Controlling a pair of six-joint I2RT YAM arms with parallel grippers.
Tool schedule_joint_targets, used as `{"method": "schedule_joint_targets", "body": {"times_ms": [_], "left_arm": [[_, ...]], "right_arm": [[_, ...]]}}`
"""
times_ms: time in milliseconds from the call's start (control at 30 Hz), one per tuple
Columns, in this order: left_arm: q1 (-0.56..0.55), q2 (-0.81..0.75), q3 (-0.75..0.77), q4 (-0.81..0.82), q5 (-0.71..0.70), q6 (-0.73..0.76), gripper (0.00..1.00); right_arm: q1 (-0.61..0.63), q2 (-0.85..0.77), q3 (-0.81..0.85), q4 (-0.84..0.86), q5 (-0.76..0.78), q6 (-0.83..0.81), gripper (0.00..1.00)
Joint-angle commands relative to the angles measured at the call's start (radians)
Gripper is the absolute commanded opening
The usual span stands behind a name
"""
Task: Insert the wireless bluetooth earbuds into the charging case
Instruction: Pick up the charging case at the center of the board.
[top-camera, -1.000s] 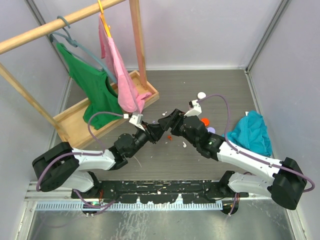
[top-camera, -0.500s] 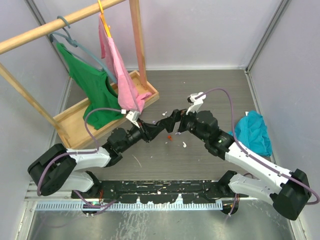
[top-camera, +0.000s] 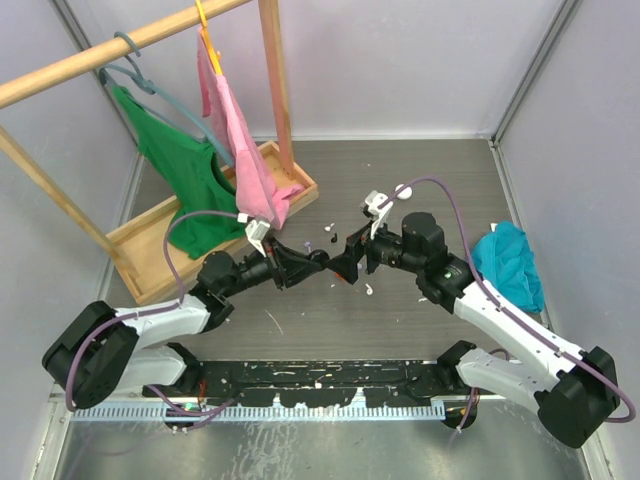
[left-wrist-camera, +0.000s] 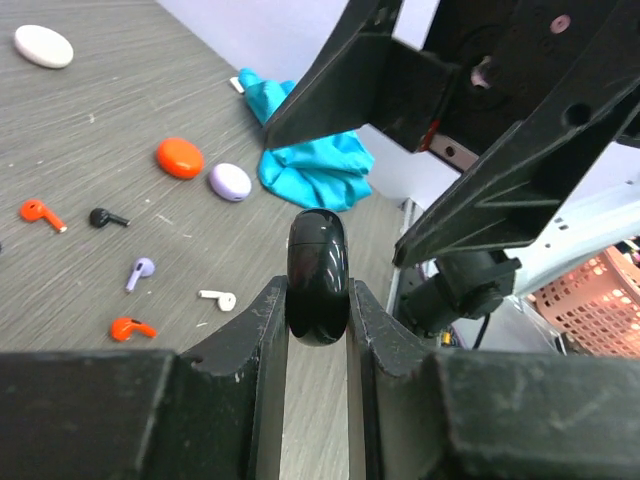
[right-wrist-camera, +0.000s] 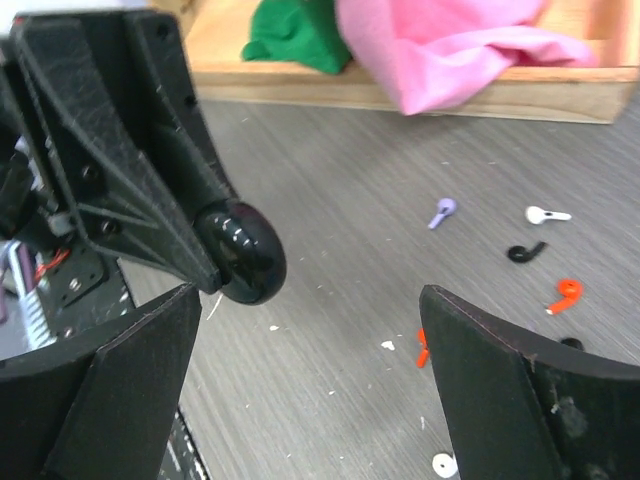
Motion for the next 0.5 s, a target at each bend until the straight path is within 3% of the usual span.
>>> {"method": "schedule_joint_targets", "body": {"times_ms": [0,300,467], "left_arm": [[0.009,-0.038,-0.020,0.146,0.100,-0.052,0.00],[0.010,-0.123,-0.014,0.156,0.171,-0.069,0.00],[0.009,-0.172,-0.004,0.120,0.212,-0.058,0.00]], "right_arm": [[-0.002,0.025,0.043,0.061,-0.217,-0.076,0.94],[-0.001,0.064,0.089,0.010,-0.433,-0.141,0.70],[-0.001,0.060,0.102,0.010,-0.505,-0.150,0.62]]}}
